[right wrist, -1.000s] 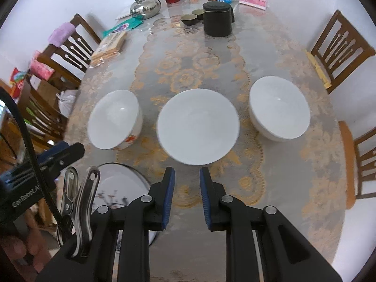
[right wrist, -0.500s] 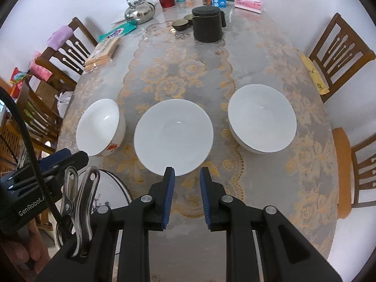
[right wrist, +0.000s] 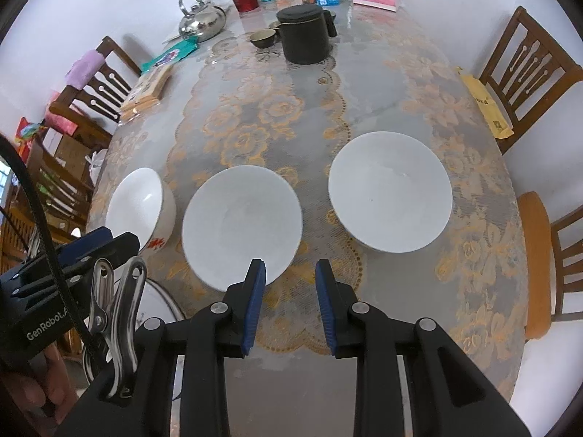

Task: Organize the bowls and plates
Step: 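Move the right gripper to the rim of the large plain white bowl, then close the right gripper on the plain white bowl rim, then lift and carry the plain white bowl with the right gripper toward the plates, then lower the plain white bowl onto the bird-and-branch plate and open the right gripper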

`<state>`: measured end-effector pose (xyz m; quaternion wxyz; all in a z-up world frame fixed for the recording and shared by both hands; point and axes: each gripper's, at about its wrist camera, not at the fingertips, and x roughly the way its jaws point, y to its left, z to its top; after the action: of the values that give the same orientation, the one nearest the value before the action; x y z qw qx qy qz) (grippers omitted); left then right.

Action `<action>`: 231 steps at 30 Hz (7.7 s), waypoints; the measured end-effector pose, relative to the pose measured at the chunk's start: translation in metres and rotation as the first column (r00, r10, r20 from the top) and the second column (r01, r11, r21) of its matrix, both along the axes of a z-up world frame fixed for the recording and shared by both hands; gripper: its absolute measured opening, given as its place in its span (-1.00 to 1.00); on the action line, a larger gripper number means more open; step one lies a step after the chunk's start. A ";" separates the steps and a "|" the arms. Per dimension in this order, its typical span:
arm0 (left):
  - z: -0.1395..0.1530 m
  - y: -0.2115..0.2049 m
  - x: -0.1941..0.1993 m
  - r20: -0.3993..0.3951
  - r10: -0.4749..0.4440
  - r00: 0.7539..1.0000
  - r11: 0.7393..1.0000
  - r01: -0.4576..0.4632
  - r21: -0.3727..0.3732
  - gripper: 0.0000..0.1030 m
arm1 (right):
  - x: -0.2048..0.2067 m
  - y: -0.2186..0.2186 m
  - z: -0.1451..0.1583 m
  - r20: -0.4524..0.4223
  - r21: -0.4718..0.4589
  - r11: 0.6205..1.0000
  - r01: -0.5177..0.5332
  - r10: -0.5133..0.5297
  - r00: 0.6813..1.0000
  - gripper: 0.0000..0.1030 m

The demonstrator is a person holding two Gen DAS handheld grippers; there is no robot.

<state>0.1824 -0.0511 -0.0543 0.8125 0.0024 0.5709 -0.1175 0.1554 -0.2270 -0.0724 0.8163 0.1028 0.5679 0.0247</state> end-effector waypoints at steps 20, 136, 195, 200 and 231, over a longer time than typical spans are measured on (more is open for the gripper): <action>-0.036 -0.022 0.026 -0.058 -0.152 0.987 0.983 0.144 -0.114 -0.05 | 0.013 -0.013 -0.041 -0.050 0.029 0.999 0.032 -0.031 0.998 -0.44; 0.022 0.063 0.012 0.128 0.025 0.991 0.997 -0.034 0.065 -0.91 | 0.024 0.096 0.036 0.143 -0.068 0.980 -0.187 0.195 0.970 -0.88; -0.061 0.147 0.071 -0.025 0.159 0.987 0.984 -0.156 0.085 -0.90 | 0.109 0.187 -0.043 -0.044 -0.065 0.951 -0.303 0.300 0.953 -0.88; -0.061 0.146 0.072 -0.025 0.165 0.986 0.982 -0.161 0.100 -0.90 | 0.109 0.188 -0.043 -0.043 -0.069 0.950 -0.303 0.301 0.953 -0.88; -0.029 0.150 0.071 0.051 0.208 0.977 0.967 -0.213 0.138 0.33 | 0.101 0.179 -0.011 -0.007 -0.034 0.964 -0.263 0.263 0.965 -0.30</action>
<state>0.2530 0.0993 -0.0830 0.8283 0.0019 0.5602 0.0108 0.2561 -0.0484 -0.0837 0.8067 0.0125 0.5780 0.1227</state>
